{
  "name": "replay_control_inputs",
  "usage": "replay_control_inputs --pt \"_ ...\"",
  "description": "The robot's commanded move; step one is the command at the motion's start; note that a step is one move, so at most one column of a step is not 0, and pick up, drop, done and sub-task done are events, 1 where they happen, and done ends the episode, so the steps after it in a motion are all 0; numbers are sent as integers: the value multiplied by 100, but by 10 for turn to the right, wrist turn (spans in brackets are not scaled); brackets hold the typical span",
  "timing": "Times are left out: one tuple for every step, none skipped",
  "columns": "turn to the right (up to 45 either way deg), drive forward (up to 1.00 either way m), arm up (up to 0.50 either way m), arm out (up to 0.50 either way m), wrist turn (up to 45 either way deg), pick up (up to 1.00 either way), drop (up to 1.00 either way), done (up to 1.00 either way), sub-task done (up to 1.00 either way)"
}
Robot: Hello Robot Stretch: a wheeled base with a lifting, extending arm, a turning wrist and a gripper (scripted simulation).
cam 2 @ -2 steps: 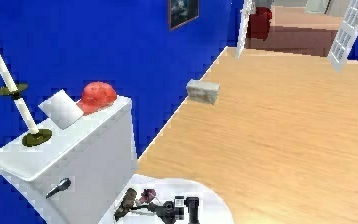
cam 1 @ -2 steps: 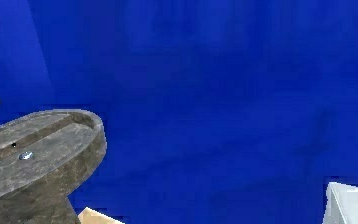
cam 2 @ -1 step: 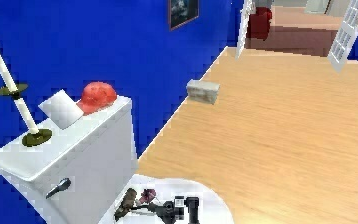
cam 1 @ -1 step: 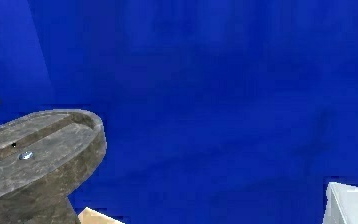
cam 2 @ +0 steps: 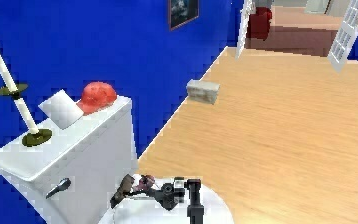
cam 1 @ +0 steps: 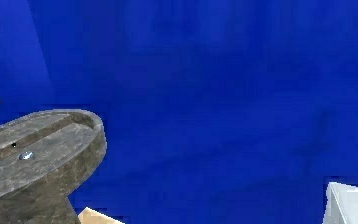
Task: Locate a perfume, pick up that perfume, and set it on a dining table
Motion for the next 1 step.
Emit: replay_control_inputs --pt "0 0 42 0 0 0 0 0 0"
